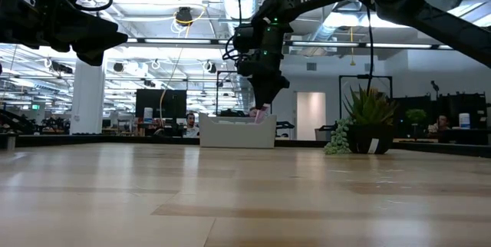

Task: Pick and place pill bottles into a basket
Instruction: Put the pink medicine bottle in the gray bin, then return to Home Position

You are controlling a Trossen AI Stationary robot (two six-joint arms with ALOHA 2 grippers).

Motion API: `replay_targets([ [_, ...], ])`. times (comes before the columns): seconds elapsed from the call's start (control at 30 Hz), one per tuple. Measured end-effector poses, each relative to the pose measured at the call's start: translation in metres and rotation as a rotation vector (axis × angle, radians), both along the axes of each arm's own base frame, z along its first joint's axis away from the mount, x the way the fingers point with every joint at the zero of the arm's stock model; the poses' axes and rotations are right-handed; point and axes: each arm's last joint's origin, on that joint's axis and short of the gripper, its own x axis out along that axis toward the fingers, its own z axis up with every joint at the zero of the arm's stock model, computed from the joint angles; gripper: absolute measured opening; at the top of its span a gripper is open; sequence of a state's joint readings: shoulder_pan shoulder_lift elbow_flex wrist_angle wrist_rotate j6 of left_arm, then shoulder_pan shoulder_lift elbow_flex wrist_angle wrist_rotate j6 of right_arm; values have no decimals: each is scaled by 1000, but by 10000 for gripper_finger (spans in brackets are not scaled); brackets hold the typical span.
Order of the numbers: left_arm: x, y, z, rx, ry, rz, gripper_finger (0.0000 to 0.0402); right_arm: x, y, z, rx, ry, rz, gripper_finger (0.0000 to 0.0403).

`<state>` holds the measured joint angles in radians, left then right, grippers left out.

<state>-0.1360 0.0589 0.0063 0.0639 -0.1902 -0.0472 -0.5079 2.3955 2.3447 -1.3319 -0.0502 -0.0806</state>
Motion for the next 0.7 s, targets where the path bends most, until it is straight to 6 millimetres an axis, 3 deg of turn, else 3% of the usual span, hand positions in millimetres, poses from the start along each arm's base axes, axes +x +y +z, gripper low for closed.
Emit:
replay_targets([
  [0.37,0,0,0,0,0,0,146,-1,-2,0,1,0,-34,193],
  [0.7,0,0,0,0,0,0,146,4,8,0,12,-1,-35,190],
])
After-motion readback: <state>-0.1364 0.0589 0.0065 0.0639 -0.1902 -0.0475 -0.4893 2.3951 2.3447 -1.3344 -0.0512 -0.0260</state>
